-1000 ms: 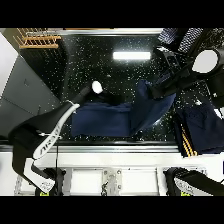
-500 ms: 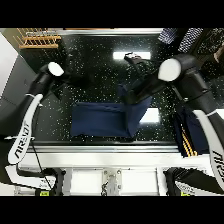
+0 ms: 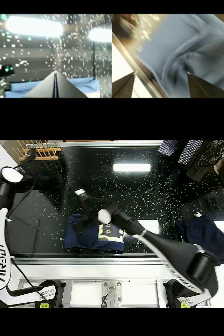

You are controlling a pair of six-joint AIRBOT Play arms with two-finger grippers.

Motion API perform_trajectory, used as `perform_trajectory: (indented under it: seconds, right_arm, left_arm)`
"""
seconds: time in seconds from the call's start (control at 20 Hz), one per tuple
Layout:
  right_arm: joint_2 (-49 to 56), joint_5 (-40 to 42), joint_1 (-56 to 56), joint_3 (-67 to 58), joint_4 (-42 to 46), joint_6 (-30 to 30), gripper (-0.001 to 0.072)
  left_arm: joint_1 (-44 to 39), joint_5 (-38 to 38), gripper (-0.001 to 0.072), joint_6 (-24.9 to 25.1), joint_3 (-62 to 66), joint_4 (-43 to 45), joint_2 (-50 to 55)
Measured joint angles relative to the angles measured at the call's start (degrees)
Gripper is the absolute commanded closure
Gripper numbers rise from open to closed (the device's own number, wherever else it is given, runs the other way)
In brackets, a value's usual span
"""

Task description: Fold the clothes and pants, and hang the long-sleeved shirts on hangers.

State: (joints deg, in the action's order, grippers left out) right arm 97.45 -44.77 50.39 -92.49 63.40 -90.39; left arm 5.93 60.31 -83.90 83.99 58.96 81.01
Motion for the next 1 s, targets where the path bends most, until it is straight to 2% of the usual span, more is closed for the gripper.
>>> perform_trajectory:
  seconds: [0.15,0.35,0.45,0.7,0.85,1.0]
  right_arm:
    - [2.6,6.9,2.1,-1.9,-4.5,3.5,-0.0005]
    - [-2.2,6.2,-0.8,1.1,-2.4,5.2,-0.0005]
    - [-7.1,4.2,-4.5,7.4,-0.4,5.4,-0.0005]
    - [-21.4,-1.2,-19.8,32.0,1.2,5.8,-0.0006]
    - [-25.7,-2.3,-29.0,44.7,-4.5,7.0,-0.0006]
    - [-25.8,-0.9,-33.9,52.1,-14.3,11.8,-0.0006]
  left_arm:
    - [3.1,1.2,0.0699,0.1,0.0,0.0,-2.1]
    - [5.1,1.6,0.0699,0.9,-3.6,0.0,-5.7]
    - [5.1,1.1,0.0700,1.3,-8.1,0.0,-8.2]
    - [2.4,0.1,0.0699,2.5,-22.1,0.0,-15.0]
    - [-0.7,-2.3,0.0699,2.9,-29.4,-0.1,-18.7]
    - [-4.0,-5.0,0.0699,3.0,-34.2,-0.2,-21.4]
